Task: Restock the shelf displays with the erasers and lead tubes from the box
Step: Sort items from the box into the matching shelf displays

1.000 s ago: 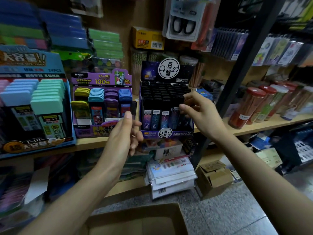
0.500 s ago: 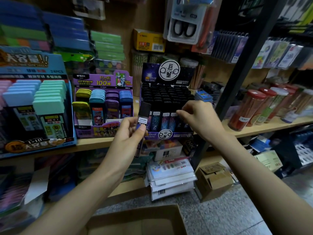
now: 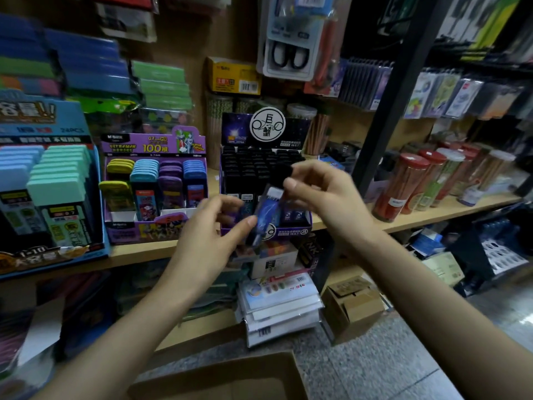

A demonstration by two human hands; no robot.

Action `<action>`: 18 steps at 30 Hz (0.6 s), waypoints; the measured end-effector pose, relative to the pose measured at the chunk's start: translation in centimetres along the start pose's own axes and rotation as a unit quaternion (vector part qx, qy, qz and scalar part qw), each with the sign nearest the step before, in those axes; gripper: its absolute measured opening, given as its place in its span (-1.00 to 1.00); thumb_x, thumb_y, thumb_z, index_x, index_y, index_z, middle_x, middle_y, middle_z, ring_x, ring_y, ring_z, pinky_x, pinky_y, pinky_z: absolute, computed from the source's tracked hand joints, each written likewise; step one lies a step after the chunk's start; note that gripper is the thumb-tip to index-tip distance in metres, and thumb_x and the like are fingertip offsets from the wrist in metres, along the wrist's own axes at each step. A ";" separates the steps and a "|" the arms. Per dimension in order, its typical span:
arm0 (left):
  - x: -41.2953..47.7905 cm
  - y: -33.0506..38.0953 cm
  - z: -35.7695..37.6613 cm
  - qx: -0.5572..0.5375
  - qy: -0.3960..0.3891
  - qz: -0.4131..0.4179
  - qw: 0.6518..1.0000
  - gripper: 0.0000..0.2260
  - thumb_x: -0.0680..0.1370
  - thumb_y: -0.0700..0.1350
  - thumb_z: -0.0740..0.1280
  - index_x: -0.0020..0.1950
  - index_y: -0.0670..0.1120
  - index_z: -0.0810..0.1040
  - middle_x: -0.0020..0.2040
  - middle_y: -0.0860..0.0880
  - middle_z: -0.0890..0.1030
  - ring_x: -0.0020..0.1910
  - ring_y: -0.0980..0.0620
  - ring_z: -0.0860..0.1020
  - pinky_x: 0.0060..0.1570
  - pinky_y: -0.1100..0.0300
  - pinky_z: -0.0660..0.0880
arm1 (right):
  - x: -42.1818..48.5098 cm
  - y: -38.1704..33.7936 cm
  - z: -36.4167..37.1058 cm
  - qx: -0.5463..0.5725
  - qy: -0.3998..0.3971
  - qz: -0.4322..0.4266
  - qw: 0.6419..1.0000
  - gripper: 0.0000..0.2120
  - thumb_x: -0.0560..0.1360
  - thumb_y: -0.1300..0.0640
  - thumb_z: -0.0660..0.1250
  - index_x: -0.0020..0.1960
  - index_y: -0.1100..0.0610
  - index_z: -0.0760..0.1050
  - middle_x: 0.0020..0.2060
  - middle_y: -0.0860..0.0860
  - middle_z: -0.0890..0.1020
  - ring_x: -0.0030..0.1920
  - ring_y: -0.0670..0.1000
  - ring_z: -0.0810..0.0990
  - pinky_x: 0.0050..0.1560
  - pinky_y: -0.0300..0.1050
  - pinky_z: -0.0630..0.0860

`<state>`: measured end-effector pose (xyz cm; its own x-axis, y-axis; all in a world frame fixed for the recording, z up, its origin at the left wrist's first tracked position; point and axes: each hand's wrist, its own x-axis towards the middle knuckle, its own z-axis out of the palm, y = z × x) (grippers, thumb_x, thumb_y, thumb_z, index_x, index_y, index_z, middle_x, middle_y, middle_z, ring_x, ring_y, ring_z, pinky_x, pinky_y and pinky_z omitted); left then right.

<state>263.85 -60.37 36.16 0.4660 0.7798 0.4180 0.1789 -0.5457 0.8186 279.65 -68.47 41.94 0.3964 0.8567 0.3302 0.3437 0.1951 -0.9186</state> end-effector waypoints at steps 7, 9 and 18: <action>1.4 -2.7 0.3 0.101 -0.028 -0.096 0.990 -0.54 0.47 -0.03 0.41 0.30 -0.16 0.40 0.21 -0.09 0.53 0.20 -0.04 0.49 0.15 0.07 0.44 | 2.4 1.3 -4.3 -0.136 0.110 -0.075 0.982 -0.91 0.52 0.26 0.31 -0.01 0.10 0.50 -0.16 -0.06 0.58 -0.14 -0.06 0.61 -0.11 -0.09 0.58; 1.4 -3.2 0.6 0.113 -0.053 -0.092 0.988 -0.52 0.48 -0.04 0.41 0.34 -0.17 0.40 0.26 -0.10 0.52 0.25 -0.04 0.47 0.22 0.04 0.42 | 2.8 2.5 -4.3 -0.171 0.100 -0.072 0.978 -0.90 0.53 0.23 0.31 0.04 0.13 0.50 -0.13 -0.03 0.60 -0.11 -0.02 0.61 -0.07 -0.05 0.58; 1.4 -3.7 0.9 0.143 -0.042 -0.062 0.987 -0.53 0.50 -0.09 0.39 0.37 -0.13 0.39 0.28 -0.10 0.50 0.27 -0.04 0.46 0.24 0.05 0.41 | 3.8 4.4 -3.1 -0.211 0.025 -0.073 0.974 -0.91 0.52 0.22 0.31 0.03 0.15 0.52 -0.12 0.01 0.61 -0.10 0.01 0.57 -0.07 -0.09 0.52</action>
<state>264.65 -57.54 33.40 0.4929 0.8246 0.2777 0.4704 -0.5210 0.7122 285.33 -65.86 39.88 0.3551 0.8081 0.4700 0.7151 0.0890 -0.6933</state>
